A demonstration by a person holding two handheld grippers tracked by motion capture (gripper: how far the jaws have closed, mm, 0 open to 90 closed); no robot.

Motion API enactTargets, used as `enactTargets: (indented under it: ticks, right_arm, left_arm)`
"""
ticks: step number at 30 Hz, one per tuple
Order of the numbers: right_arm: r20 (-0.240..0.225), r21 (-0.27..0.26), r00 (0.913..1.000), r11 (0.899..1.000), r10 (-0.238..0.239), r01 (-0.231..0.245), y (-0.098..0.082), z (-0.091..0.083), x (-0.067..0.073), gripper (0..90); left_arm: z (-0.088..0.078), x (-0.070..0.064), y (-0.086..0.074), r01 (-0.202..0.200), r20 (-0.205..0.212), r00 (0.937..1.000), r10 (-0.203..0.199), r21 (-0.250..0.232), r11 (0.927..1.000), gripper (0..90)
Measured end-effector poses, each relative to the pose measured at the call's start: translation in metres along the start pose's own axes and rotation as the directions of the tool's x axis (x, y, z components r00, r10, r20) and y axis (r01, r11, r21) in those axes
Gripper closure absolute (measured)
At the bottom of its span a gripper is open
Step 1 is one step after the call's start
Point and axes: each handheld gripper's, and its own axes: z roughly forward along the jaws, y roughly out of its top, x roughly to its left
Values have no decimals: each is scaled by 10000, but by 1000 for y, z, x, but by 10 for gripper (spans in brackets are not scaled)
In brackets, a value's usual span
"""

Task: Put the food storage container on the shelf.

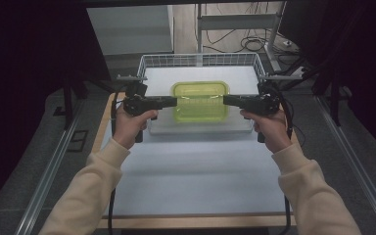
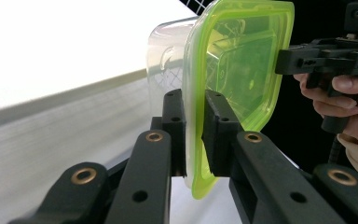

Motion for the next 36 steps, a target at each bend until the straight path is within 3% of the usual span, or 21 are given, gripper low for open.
enactTargets:
  ticks: [19, 36]
  right_arm:
    - [195, -161, 9998, 9999, 20, -17, 25, 10, -11, 816]
    - [612, -223, 9979, 9996, 193, -179, 49, 33, -24, 814]
  left_arm:
    - [10, 13, 35, -174, -353, 9992, 179, 122, 9998, 802]
    - [18, 34, 57, 108, -756, 9971, -105, 32, 9999, 798]
